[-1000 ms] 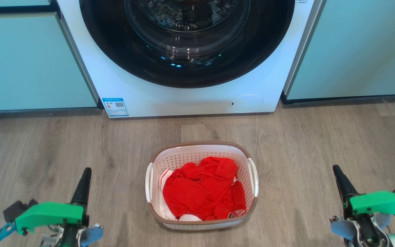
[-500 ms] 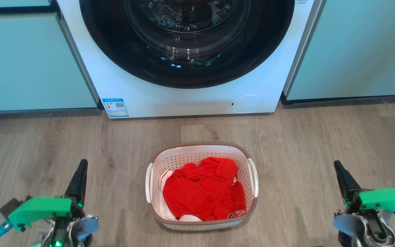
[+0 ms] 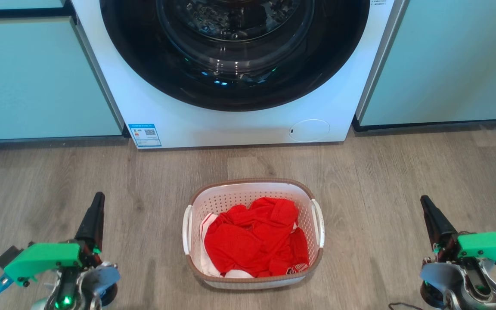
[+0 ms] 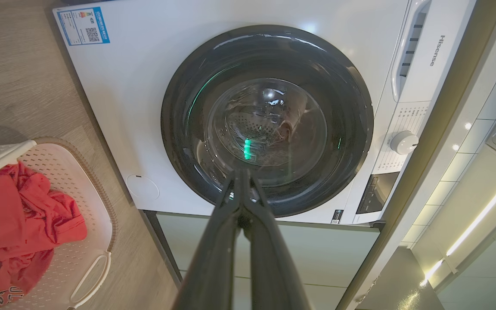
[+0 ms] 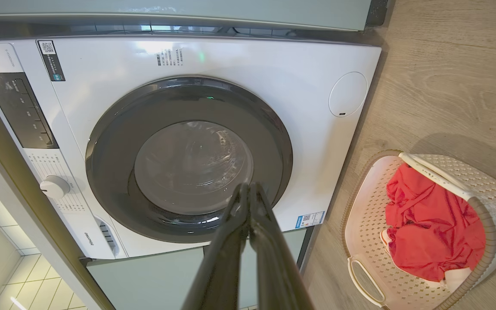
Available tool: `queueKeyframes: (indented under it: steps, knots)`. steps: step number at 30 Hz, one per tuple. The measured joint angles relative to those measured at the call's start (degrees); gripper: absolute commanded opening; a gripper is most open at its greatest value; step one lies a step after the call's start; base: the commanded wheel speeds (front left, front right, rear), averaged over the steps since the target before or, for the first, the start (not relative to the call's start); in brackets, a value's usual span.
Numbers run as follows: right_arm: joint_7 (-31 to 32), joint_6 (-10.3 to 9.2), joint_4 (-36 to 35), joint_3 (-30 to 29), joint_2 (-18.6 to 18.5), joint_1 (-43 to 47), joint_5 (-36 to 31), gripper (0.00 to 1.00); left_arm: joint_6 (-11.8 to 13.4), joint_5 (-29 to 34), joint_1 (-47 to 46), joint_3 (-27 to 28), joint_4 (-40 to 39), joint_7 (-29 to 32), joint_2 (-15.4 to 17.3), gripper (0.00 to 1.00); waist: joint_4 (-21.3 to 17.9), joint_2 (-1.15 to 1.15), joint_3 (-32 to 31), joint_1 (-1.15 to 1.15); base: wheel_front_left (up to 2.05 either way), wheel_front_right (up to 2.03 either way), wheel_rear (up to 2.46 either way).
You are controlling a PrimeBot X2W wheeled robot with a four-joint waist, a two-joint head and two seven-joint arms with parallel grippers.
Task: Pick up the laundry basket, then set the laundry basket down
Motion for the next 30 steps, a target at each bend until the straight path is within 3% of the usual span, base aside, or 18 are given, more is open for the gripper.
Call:
queueKeyframes:
  steps: [30]
  knots:
    - [0.5,0.0,0.0,-0.5,0.0,0.0,0.0,0.0,0.0,0.1,0.0,0.3,0.0,0.5,-0.2,0.0,0.0,0.0,0.0,0.0,0.0,0.0,0.0]
